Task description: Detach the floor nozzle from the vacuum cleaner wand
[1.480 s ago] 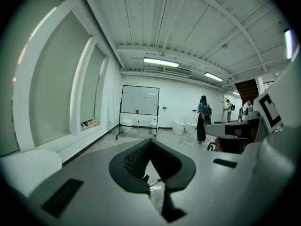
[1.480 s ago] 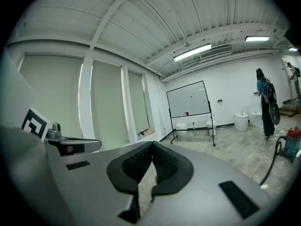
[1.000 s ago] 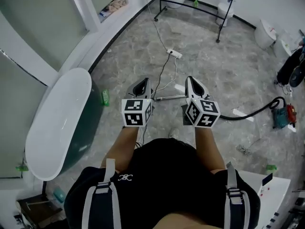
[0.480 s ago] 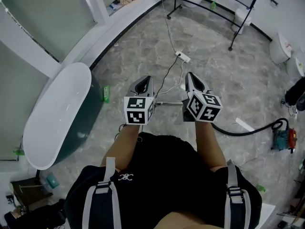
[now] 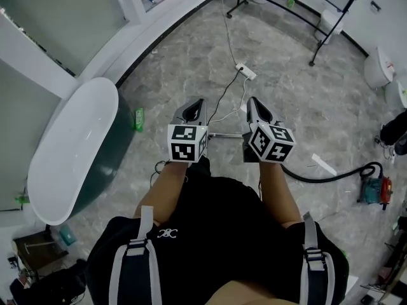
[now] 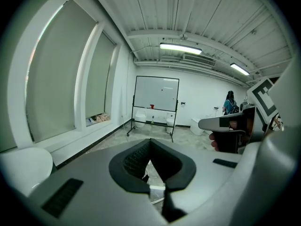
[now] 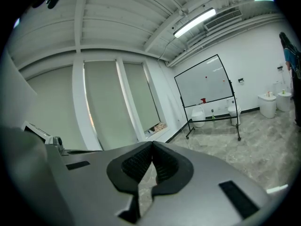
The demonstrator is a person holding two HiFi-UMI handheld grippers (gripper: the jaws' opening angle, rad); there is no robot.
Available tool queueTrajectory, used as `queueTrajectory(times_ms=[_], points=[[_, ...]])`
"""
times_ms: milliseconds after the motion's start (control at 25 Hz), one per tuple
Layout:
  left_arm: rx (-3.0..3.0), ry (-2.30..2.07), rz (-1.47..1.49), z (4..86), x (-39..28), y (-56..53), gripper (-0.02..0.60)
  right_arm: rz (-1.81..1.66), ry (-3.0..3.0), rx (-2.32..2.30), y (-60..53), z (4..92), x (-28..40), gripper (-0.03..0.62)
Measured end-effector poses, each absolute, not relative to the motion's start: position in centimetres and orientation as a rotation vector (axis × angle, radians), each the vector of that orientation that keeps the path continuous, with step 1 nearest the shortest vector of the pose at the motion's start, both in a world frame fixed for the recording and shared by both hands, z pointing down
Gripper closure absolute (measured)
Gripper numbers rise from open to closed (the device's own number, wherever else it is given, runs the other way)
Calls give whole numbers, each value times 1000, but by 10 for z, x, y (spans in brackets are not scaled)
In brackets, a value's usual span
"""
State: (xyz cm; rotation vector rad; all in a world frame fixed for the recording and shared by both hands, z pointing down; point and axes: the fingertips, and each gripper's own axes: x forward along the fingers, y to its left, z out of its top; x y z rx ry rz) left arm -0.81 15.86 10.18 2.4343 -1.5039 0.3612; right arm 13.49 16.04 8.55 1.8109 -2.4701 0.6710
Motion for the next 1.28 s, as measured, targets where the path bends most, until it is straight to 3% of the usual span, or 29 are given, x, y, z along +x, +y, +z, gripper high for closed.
queueTrajectory(times_ms=[760, 1280], points=[[2452, -1364, 290, 114, -63, -70, 580, 536, -2301, 1866, -41, 96, 77, 581], [2242, -1336, 416, 199, -93, -101, 580, 461, -2183, 1559, -67, 183, 45, 580]])
